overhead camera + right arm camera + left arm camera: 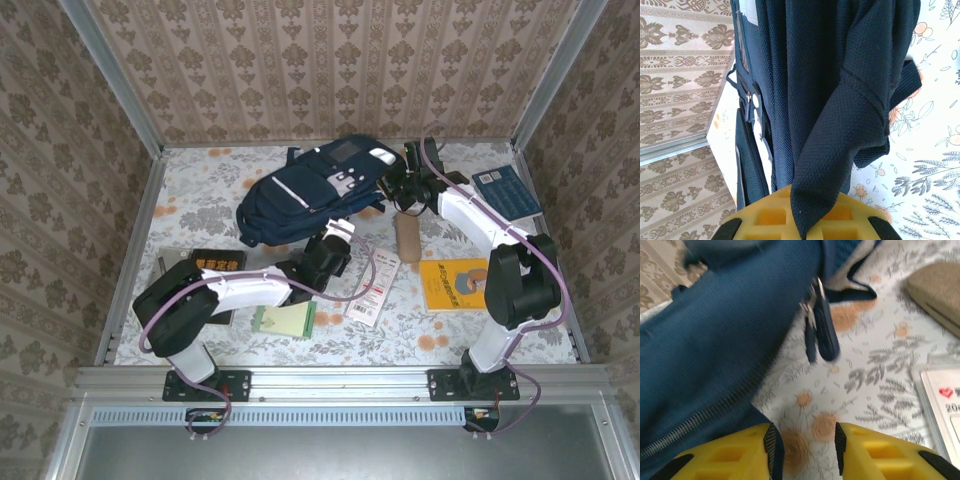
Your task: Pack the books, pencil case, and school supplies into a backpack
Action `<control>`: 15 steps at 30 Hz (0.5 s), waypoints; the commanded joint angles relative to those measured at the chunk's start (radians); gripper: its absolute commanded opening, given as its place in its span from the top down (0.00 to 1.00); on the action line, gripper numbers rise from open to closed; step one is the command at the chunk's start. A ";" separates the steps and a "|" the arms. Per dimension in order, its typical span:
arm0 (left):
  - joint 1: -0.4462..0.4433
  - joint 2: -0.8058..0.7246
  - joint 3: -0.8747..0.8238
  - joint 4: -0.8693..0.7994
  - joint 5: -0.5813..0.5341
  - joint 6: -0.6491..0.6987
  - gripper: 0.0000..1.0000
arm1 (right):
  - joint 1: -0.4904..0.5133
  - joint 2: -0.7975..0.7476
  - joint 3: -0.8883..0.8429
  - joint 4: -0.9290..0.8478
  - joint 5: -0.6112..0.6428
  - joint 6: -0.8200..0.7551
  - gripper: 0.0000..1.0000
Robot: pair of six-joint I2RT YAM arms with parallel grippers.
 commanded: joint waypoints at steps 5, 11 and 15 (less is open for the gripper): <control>0.065 0.020 0.039 0.104 0.042 0.036 0.59 | 0.009 -0.056 0.032 -0.006 -0.121 0.027 1.00; 0.072 0.041 0.076 0.102 0.052 0.059 0.59 | 0.009 -0.055 0.019 0.007 -0.130 0.030 1.00; 0.075 0.052 0.099 0.104 0.051 0.071 0.60 | 0.010 -0.054 0.010 0.017 -0.135 0.033 1.00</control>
